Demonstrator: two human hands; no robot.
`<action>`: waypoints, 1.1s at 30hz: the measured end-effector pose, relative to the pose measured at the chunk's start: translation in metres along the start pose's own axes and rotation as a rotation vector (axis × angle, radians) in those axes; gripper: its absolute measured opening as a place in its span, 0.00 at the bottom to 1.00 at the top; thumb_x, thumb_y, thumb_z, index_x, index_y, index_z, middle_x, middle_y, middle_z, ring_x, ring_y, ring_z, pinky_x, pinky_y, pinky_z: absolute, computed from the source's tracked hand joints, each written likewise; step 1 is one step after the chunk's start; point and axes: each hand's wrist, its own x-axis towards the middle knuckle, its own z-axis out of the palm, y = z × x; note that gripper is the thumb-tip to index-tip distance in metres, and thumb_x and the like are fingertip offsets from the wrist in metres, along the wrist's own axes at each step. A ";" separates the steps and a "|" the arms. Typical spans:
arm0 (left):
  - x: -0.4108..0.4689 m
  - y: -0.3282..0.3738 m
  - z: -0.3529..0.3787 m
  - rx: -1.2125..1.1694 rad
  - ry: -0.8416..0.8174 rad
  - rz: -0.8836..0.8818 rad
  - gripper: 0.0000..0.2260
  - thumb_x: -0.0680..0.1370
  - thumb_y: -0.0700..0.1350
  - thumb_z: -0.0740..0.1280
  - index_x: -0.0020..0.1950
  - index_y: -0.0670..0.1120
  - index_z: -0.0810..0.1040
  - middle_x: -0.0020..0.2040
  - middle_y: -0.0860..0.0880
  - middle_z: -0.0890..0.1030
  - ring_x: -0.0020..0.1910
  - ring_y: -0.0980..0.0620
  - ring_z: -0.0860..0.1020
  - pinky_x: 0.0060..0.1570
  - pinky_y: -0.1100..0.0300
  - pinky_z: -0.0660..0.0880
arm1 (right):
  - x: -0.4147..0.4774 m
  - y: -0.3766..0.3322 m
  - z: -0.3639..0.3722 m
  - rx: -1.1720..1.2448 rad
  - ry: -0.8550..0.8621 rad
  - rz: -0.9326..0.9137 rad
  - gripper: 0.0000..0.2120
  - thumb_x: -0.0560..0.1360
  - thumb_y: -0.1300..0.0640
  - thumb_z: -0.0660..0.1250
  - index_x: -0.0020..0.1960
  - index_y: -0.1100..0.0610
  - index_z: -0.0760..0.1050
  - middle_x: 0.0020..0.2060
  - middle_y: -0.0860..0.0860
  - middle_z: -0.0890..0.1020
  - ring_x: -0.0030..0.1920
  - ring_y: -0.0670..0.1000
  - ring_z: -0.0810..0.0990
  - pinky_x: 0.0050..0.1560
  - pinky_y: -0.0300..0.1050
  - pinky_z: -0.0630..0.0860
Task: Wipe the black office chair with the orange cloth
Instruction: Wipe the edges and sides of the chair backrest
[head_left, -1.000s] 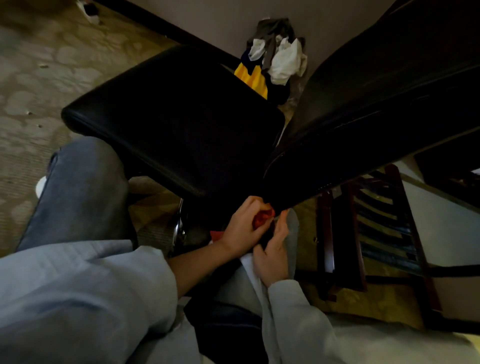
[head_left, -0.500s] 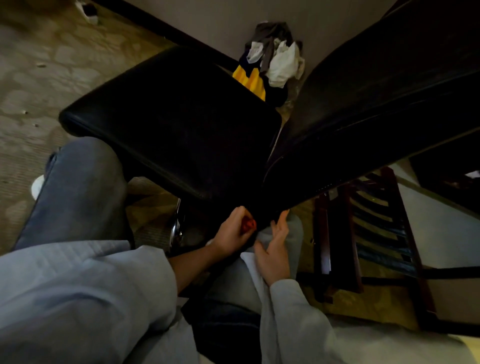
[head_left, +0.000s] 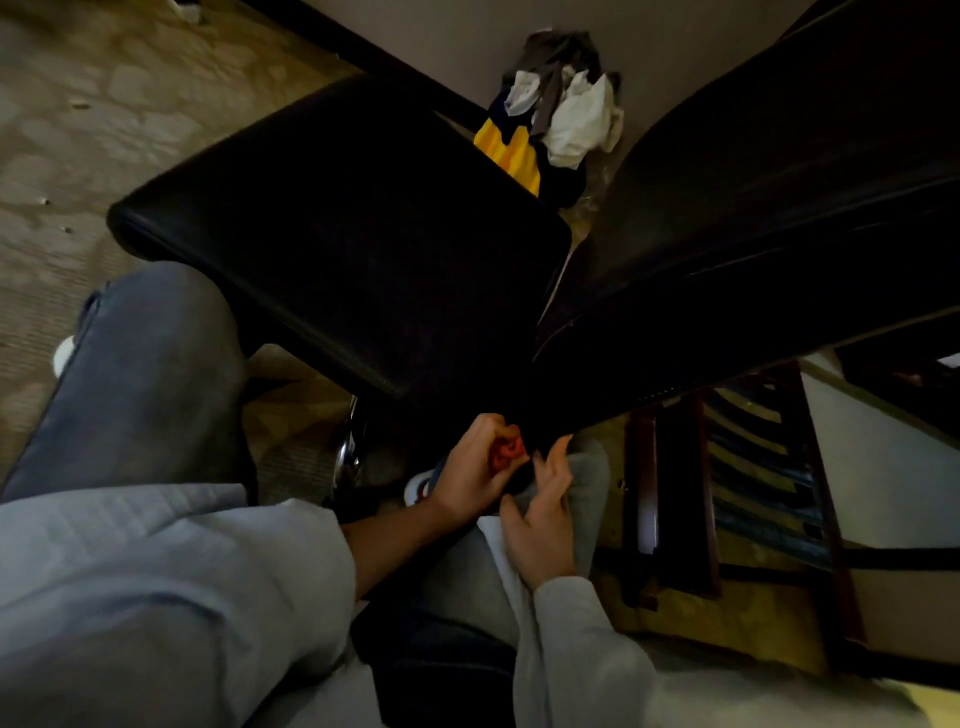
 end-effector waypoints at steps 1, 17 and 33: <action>0.000 -0.003 0.000 0.017 -0.012 0.001 0.11 0.74 0.49 0.65 0.53 0.51 0.68 0.51 0.47 0.72 0.48 0.56 0.74 0.46 0.64 0.72 | 0.000 0.000 0.000 0.009 -0.004 0.006 0.44 0.75 0.68 0.63 0.70 0.42 0.35 0.67 0.42 0.58 0.71 0.42 0.57 0.70 0.38 0.56; -0.008 -0.023 -0.015 0.133 -0.170 -0.139 0.09 0.74 0.43 0.66 0.48 0.38 0.72 0.44 0.48 0.72 0.41 0.58 0.71 0.42 0.64 0.69 | -0.002 -0.009 0.000 0.103 0.015 0.022 0.42 0.75 0.71 0.62 0.70 0.43 0.37 0.66 0.42 0.57 0.69 0.40 0.58 0.69 0.38 0.57; 0.006 0.006 -0.017 0.079 -0.098 -0.061 0.08 0.75 0.40 0.70 0.50 0.38 0.76 0.46 0.50 0.73 0.45 0.67 0.72 0.45 0.76 0.67 | -0.001 -0.017 0.012 -0.096 0.117 -0.023 0.47 0.73 0.65 0.65 0.72 0.45 0.32 0.77 0.53 0.50 0.75 0.52 0.56 0.74 0.47 0.58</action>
